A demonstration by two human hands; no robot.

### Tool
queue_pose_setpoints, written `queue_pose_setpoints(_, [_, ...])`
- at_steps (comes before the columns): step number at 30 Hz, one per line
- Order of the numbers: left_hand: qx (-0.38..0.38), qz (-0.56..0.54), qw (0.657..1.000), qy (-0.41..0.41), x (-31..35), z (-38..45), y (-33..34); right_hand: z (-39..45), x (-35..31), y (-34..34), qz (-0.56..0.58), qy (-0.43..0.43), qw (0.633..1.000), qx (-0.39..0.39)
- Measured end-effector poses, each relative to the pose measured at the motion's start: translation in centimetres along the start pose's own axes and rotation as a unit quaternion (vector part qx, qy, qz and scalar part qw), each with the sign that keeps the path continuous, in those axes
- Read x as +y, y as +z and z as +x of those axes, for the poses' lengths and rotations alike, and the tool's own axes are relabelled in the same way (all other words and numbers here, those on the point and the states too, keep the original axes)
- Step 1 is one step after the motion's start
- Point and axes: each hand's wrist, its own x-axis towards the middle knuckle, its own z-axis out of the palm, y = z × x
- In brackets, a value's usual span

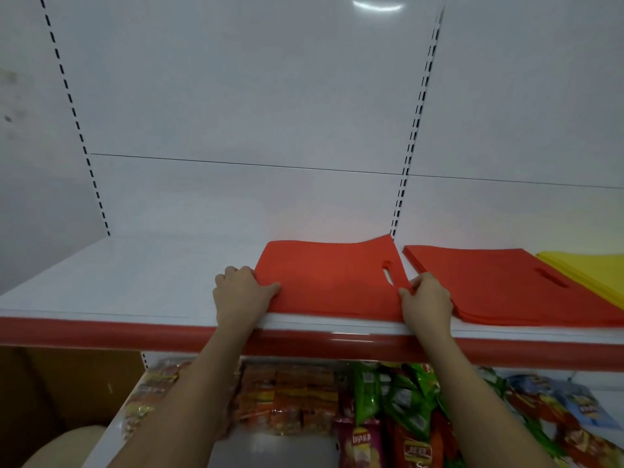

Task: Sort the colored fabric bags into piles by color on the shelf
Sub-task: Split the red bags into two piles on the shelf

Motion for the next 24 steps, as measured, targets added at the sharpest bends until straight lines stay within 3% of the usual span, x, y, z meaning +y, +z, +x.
queue_pose_setpoints(9, [-0.013, 0.021, 1.0, -0.015, -0.1, 0.2, 0.2, 0.2, 0.2, 0.2, -0.007, -0.014, 1.0, -0.011])
queue_pose_setpoints(14, [0.027, 0.021, 0.999, 0.02, 0.7, -0.9, -1.1, -0.2, -0.8, -0.5, 0.018, -0.041, 0.999, -0.031])
queue_pose_setpoints(16, [0.021, -0.019, 0.999, 0.022, 1.0, -1.0, -2.1, -0.2, -1.5, -1.4, 0.056, -0.042, 0.997, -0.028])
queue_pose_setpoints(20, [-0.008, -0.225, 0.974, 0.012, 2.4, -1.0, -4.6, 0.0, -2.5, -3.7, 0.128, -0.048, 0.99, -0.035])
queue_pose_setpoints(24, [-0.028, -0.229, 0.972, 0.047, 4.2, -1.2, -5.9, 0.9, -2.4, -6.2, 0.127, -0.091, 0.987, -0.049])
